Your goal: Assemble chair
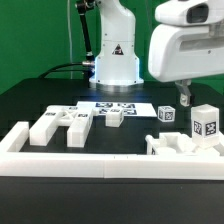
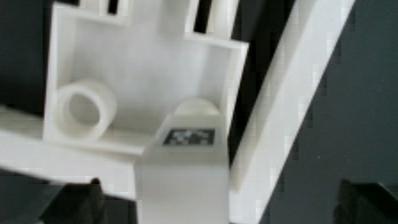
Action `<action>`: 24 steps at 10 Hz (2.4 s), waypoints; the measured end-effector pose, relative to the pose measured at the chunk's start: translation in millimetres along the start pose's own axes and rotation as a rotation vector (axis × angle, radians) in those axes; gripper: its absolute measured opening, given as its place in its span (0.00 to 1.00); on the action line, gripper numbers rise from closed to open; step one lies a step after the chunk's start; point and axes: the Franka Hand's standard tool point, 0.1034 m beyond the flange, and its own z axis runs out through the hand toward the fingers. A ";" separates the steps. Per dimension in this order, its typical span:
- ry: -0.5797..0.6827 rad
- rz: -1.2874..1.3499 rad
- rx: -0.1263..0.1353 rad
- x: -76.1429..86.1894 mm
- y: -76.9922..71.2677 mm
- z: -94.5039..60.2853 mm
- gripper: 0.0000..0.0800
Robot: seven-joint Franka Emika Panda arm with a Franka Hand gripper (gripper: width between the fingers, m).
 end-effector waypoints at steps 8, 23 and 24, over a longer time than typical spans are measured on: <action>0.009 -0.037 0.000 16.1 15.2 11.0 0.81; 0.014 0.289 0.000 17.2 14.2 17.6 0.36; 0.013 0.395 0.000 17.5 9.6 18.4 0.36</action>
Offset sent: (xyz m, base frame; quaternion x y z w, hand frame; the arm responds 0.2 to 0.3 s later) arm 0.0000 0.0000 0.0000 0.0000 0.0000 0.0000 1.0000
